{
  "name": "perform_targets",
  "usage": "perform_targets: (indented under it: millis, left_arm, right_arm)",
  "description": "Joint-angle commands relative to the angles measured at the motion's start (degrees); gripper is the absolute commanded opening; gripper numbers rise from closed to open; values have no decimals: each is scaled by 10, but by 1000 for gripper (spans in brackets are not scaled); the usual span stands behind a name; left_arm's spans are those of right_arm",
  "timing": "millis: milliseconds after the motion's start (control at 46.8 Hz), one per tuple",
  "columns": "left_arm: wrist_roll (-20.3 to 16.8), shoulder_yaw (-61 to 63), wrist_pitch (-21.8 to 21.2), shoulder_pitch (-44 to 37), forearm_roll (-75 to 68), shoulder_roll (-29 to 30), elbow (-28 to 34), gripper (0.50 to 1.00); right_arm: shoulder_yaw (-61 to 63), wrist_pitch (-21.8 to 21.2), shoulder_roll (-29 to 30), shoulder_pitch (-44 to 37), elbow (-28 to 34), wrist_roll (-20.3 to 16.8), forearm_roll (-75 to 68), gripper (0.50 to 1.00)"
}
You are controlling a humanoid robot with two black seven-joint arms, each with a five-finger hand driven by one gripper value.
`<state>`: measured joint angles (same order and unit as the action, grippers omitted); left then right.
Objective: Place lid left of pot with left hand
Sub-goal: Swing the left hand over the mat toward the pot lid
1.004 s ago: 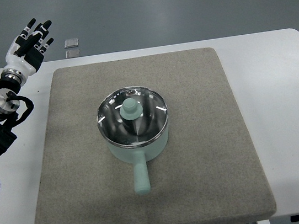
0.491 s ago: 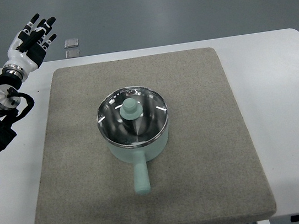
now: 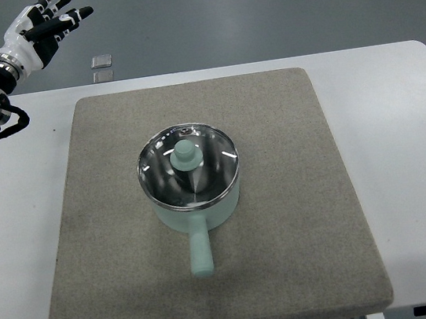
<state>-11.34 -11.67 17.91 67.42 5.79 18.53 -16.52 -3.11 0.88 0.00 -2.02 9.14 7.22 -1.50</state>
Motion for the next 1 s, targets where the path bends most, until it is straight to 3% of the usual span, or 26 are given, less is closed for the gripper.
perform_targets:
  millis: [0,171,320,534,726,833,983]
  left_arm:
    - [0,31,1,13,-3,28,-37,994]
    - [0,125,1,57,-64,102,-159,994]
    - [0,168,1,93,-204,160,-264,994]
    - [0,168,5,116,-374,210,-359,994]
    - [-5,161,86,134,-520,241,-411,994]
    - [-32,161,113,149,-584,242,-423,994]
    - [-111,161,118,161,-702,241,-437,994]
  right_arm:
    - [-1,0,0,0,0,0,0,924]
    - [0,0,0,0,0,0,0,924]
    - [0,0,0,0,0,0,0,924]
    - [-1,0,0,0,0,0,0,924]
    - [0,0,0,0,0,0,0,924]
    - [-1,0,0,0,0,0,0,924]
    - [0,0,0,0,0,0,0,924]
